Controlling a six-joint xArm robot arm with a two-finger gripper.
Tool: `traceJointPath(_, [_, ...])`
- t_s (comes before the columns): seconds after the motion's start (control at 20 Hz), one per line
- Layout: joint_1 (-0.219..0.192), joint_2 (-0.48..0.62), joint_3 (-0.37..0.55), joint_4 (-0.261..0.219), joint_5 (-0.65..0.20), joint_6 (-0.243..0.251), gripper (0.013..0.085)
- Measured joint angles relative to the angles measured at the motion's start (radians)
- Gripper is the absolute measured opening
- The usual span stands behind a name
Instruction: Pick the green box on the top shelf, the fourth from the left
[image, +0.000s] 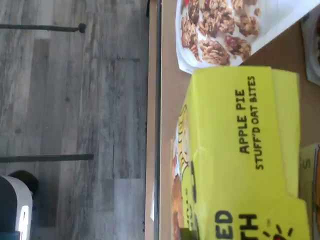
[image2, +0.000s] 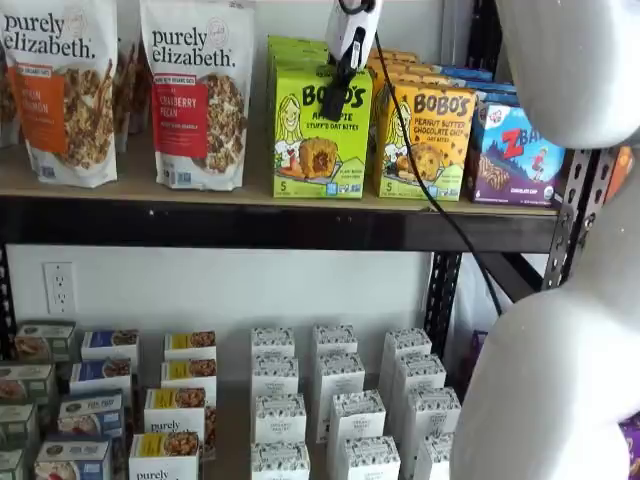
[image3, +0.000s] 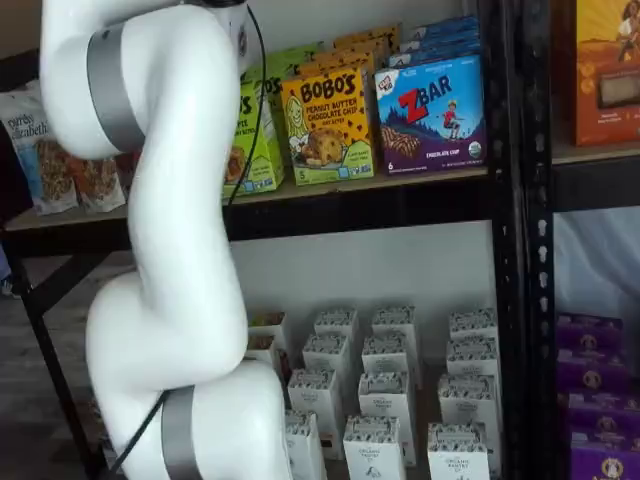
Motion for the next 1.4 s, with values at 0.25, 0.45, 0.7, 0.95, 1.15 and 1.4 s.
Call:
traceJointPath(0.25, [0.001,-0.018,0.020,-0.005,-0.022,0.001,0.0250])
traceJointPath(0.45, [0.001,-0.013,0.006,-0.004,-0.002,0.003,0.0210])
traceJointPath(0.7, [-0.001,-0.003,-0.022,0.013,0.045,0.005,0.0210])
traceJointPath(0.95, [-0.002,-0.007,-0.043,0.021,0.096,0.011,0.0210])
traceJointPath(1.15, [-0.005,-0.024,-0.044,0.026,0.130,0.014,0.0210])
traceJointPath(1.4, [-0.007,-0.070,-0.015,0.024,0.155,0.016,0.0210])
